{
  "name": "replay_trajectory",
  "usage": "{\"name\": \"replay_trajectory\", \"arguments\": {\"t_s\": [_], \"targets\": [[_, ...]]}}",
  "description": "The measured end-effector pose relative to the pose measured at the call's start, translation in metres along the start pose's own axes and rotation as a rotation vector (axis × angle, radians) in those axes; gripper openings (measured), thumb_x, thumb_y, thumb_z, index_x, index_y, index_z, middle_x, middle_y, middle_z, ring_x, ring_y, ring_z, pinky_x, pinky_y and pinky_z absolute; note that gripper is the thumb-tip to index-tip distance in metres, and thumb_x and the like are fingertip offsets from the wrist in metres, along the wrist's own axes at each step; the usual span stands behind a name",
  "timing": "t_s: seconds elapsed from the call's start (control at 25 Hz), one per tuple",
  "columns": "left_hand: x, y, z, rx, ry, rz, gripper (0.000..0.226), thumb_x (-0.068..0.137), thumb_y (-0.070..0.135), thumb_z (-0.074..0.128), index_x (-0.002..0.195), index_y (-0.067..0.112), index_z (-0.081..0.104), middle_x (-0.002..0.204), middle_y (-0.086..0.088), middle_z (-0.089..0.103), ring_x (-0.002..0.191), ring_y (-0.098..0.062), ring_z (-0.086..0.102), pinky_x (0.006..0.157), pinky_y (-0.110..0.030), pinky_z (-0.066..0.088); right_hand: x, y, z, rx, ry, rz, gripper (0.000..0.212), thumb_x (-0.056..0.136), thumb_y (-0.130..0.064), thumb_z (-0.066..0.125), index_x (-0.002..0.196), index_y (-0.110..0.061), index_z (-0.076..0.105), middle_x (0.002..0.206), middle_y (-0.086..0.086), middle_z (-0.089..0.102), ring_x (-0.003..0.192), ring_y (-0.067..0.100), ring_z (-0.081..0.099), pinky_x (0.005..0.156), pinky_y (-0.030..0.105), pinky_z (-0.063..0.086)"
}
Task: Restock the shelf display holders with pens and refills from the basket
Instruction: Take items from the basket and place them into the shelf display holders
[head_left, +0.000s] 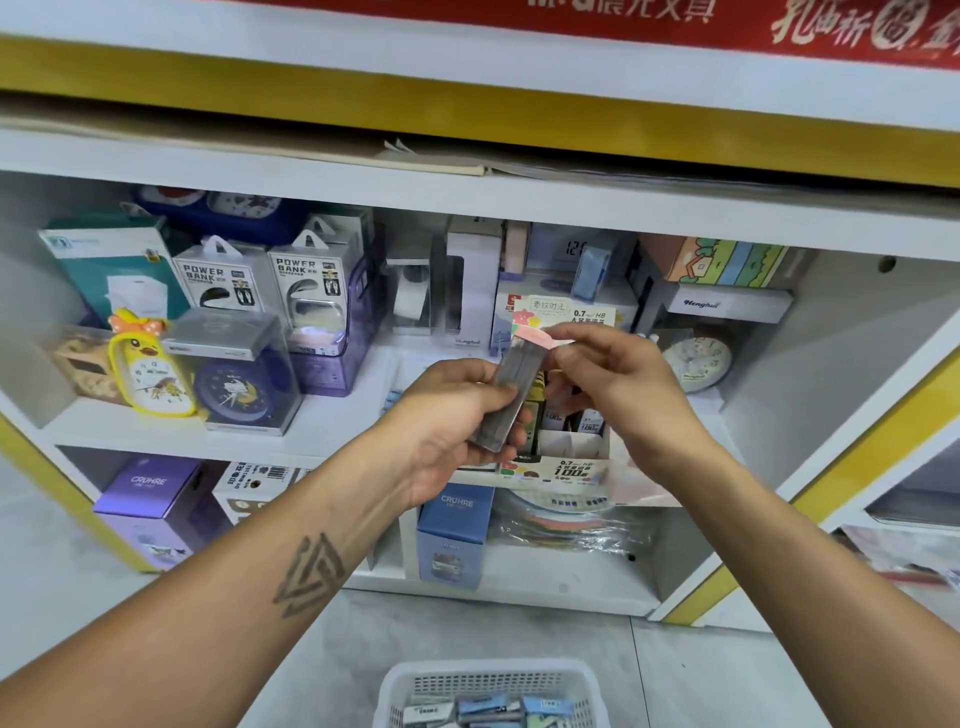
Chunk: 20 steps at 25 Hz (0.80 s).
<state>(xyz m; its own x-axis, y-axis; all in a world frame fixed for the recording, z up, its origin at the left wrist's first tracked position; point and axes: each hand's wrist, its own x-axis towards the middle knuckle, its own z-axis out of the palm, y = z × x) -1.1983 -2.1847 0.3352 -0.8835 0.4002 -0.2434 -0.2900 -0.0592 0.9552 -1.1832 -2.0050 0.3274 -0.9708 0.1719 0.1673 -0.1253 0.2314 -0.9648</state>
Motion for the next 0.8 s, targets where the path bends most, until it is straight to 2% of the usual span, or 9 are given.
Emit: {"name": "replay_trajectory", "arguments": {"t_s": [0.08,0.16,0.24,0.28,0.4,0.48,0.56,0.64,0.8], "targets": [[0.0,0.0,0.006,-0.07,-0.093,-0.05,0.014,0.099,0.007,0.051,0.093,0.007,0.064,0.069,-0.011,0.065,0.055,-0.02,0.058,0.052,-0.027,0.048,-0.001,-0.005,-0.009,0.237,-0.083,0.043,0.027,0.099,-0.003,0.053,0.122,-0.01,0.066,0.107,0.013,0.074,0.089,0.024,0.07,0.076,0.042,0.053],[0.0,0.0,0.013,-0.168,-0.213,-0.138,0.018,0.098,0.011,0.048,0.095,0.007,0.065,0.067,-0.009,0.062,0.052,-0.016,0.053,0.048,-0.024,0.044,-0.004,-0.007,-0.02,0.354,-0.185,0.025,0.027,0.097,-0.003,0.054,0.122,-0.004,0.066,0.117,0.014,0.072,0.095,0.025,0.069,0.077,0.035,0.053],[0.002,-0.002,0.02,-0.156,-0.239,-0.153,0.023,0.097,0.017,0.047,0.099,0.005,0.067,0.068,-0.009,0.061,0.052,-0.016,0.053,0.048,-0.024,0.045,-0.008,-0.008,-0.029,0.392,-0.183,-0.002,0.026,0.09,-0.007,0.062,0.114,0.001,0.067,0.103,0.017,0.074,0.084,0.022,0.068,0.071,0.027,0.054],[0.005,-0.004,0.024,-0.053,-0.181,-0.096,0.024,0.097,0.019,0.048,0.097,0.005,0.069,0.07,-0.01,0.063,0.054,-0.017,0.056,0.05,-0.027,0.048,-0.008,-0.008,-0.034,0.354,-0.13,-0.023,0.026,0.085,-0.01,0.068,0.108,0.001,0.069,0.09,0.014,0.074,0.073,0.019,0.066,0.066,0.026,0.053],[0.016,-0.01,0.023,0.638,0.179,0.277,0.016,0.094,0.021,0.055,0.091,0.02,0.07,0.088,-0.001,0.072,0.073,-0.018,0.064,0.064,-0.029,0.052,-0.005,-0.006,-0.048,0.019,0.087,-0.109,0.014,0.079,-0.013,0.079,0.088,-0.008,0.07,0.065,0.005,0.069,0.049,0.014,0.056,0.047,0.025,0.048],[0.02,-0.015,0.016,1.023,0.276,0.519,0.018,0.093,0.019,0.057,0.107,0.019,0.069,0.111,0.002,0.066,0.1,-0.018,0.06,0.083,-0.027,0.048,-0.004,-0.003,-0.052,-0.249,0.165,-0.164,0.008,0.083,-0.013,0.079,0.088,-0.014,0.072,0.064,0.0,0.068,0.048,0.011,0.057,0.05,0.028,0.051],[0.025,-0.023,0.008,1.2,0.179,0.591,0.034,0.094,0.016,0.055,0.128,0.013,0.059,0.134,0.0,0.053,0.123,-0.019,0.049,0.1,-0.03,0.041,-0.005,0.002,-0.049,-0.546,0.174,-0.31,0.01,0.09,-0.016,0.073,0.099,-0.016,0.075,0.074,-0.009,0.069,0.059,0.008,0.06,0.065,0.031,0.055],[0.025,-0.029,0.005,1.29,0.055,0.571,0.049,0.095,0.012,0.05,0.143,0.013,0.046,0.154,0.001,0.036,0.14,-0.019,0.034,0.111,-0.03,0.033,-0.006,0.007,-0.042,-0.72,0.144,-0.446,0.016,0.094,-0.019,0.068,0.109,-0.014,0.072,0.087,-0.004,0.072,0.07,0.01,0.063,0.073,0.032,0.056],[0.024,-0.034,0.003,1.389,-0.038,0.506,0.066,0.093,0.011,0.044,0.155,0.018,0.023,0.166,0.005,0.009,0.15,-0.014,0.016,0.117,-0.027,0.023,-0.001,0.014,-0.033,-0.822,0.055,-0.429,0.004,0.097,-0.019,0.064,0.099,-0.016,0.063,0.078,0.001,0.067,0.071,0.023,0.063,0.067,0.039,0.053]]}}
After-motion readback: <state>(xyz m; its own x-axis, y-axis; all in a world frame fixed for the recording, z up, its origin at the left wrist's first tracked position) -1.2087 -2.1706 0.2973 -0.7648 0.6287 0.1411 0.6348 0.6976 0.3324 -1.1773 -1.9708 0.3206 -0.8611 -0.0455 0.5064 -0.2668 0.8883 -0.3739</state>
